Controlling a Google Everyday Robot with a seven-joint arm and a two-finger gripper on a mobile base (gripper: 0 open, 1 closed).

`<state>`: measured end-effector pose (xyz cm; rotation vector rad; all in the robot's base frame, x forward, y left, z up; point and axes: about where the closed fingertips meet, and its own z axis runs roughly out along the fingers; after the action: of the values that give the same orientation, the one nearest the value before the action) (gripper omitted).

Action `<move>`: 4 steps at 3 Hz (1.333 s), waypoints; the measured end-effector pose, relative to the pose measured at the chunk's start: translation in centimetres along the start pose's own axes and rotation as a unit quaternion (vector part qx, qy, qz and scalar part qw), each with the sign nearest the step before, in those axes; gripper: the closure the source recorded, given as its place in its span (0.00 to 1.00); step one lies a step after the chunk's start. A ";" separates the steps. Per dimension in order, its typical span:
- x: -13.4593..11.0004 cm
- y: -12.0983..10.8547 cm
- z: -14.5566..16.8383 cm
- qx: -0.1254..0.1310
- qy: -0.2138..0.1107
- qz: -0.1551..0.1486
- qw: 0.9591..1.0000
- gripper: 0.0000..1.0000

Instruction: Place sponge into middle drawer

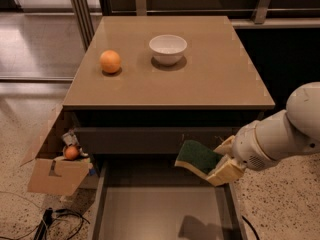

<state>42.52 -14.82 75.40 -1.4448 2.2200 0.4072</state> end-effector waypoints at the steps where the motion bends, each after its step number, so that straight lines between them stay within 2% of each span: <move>1: 2.1 2.1 4.3 -0.011 0.015 -0.004 1.000 1.00; 2: 3.5 2.7 9.7 -0.003 0.016 -0.003 1.000 1.00; 3: 3.4 2.9 10.7 -0.007 0.017 -0.005 1.000 1.00; 4: 4.5 3.1 17.7 -0.011 0.030 -0.008 0.999 1.00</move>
Offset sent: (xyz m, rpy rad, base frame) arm -0.0166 0.0413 -0.1499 -0.0330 0.0281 -0.0013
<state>41.90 -8.58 57.97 -1.5036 2.2561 0.3880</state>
